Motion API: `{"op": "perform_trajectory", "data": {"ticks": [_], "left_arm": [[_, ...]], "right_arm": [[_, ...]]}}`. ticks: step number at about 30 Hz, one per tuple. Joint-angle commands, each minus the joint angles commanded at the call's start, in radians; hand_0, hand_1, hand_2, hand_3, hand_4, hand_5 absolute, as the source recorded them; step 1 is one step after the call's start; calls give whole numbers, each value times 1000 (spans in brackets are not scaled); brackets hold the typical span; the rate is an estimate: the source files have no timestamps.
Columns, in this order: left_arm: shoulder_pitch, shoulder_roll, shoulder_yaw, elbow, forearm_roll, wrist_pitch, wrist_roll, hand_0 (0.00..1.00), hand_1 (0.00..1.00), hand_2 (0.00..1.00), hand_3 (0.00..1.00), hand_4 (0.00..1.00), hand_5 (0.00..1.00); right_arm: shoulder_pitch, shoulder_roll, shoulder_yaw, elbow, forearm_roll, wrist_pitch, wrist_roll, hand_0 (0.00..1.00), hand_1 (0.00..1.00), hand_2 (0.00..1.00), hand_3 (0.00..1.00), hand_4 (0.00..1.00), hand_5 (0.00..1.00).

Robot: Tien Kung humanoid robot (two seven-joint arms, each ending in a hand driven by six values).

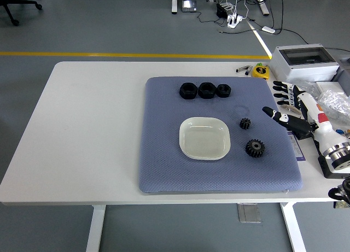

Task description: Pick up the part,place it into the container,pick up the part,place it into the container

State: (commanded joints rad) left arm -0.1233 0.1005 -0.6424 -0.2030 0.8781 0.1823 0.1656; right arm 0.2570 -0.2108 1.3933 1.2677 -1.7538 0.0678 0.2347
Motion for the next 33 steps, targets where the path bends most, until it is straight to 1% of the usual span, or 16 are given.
{"op": "perform_trajectory", "data": {"ticks": [2, 3, 5, 10, 14, 15, 19, 26, 27, 33], "left_arm": [[0, 0, 0, 0, 0, 0, 0, 711, 721, 754, 666, 697, 676], [0, 0, 0, 0, 1, 0, 0, 710, 721, 754, 668, 697, 677], [0, 0, -2, 0, 3, 0, 1, 710, 721, 754, 668, 697, 677], [0, 0, -3, 0, 4, 1, 2, 710, 720, 754, 666, 696, 677], [1, 0, -4, -1, 7, 1, 3, 710, 720, 754, 666, 696, 677], [1, 1, -6, -1, 9, 0, 3, 710, 720, 754, 667, 697, 678], [3, 2, -9, -1, 15, -1, 4, 710, 720, 754, 667, 697, 678], [3, 2, -8, -2, 16, -2, 5, 710, 721, 755, 668, 697, 677], [2, 2, -7, -2, 16, -3, 5, 710, 721, 753, 668, 697, 678], [0, 2, -4, -2, 12, -2, 6, 710, 720, 755, 667, 696, 678]], "right_arm": [[4, -1, -10, -10, -39, 3, 2, 680, 723, 796, 794, 998, 346], [8, -2, -17, -17, -72, 4, 3, 672, 709, 779, 784, 998, 329], [18, -5, -35, -32, -156, 6, 4, 672, 709, 779, 784, 998, 329], [56, -32, -108, -70, -371, 16, 2, 662, 701, 775, 784, 998, 319], [77, -50, -147, -86, -515, 22, 1, 662, 701, 775, 784, 998, 319], [82, -55, -157, -89, -515, 25, 0, 652, 693, 772, 782, 998, 295], [98, -64, -190, -100, -515, 35, -4, 652, 693, 772, 782, 998, 295], [135, -62, -224, -134, -515, 19, -9, 648, 686, 768, 775, 998, 290], [140, -63, -228, -139, -515, 18, -11, 645, 671, 747, 737, 998, 296], [163, -69, -244, -172, -515, 10, -14, 645, 671, 747, 737, 998, 296]]}}
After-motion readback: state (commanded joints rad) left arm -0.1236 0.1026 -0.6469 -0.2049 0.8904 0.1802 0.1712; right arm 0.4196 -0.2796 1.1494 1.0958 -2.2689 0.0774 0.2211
